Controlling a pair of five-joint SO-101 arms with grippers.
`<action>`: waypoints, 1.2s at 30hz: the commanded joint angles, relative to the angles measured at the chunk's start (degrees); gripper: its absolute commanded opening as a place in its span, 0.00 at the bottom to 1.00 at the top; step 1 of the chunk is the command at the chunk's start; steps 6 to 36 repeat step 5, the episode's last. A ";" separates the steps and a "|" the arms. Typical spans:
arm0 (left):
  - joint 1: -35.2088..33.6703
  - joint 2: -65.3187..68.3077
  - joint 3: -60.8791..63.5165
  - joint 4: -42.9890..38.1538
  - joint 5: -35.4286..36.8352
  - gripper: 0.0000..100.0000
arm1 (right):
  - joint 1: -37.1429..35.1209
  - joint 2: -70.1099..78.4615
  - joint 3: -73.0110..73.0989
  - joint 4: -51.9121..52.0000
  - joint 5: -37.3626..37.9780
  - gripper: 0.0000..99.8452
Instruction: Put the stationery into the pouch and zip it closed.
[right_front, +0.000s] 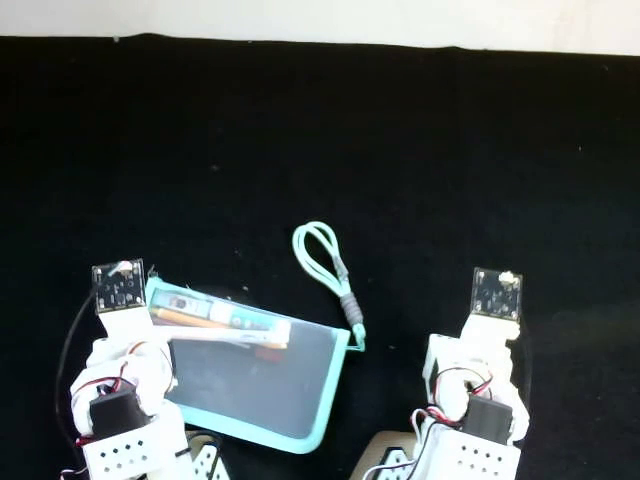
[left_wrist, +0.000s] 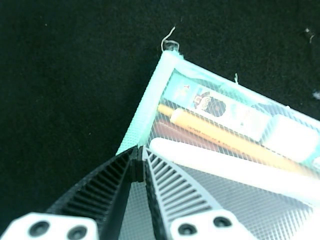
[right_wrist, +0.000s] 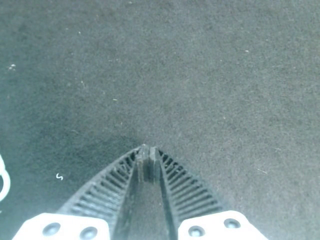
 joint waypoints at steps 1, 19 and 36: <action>-0.40 0.31 0.75 1.23 0.70 0.01 | 0.66 -0.48 7.60 0.31 0.79 0.01; -0.40 0.31 0.75 1.23 0.70 0.01 | 0.66 -0.48 7.60 0.31 0.79 0.01; -0.40 0.31 0.75 1.23 0.70 0.01 | 0.66 -0.48 7.60 0.31 0.79 0.01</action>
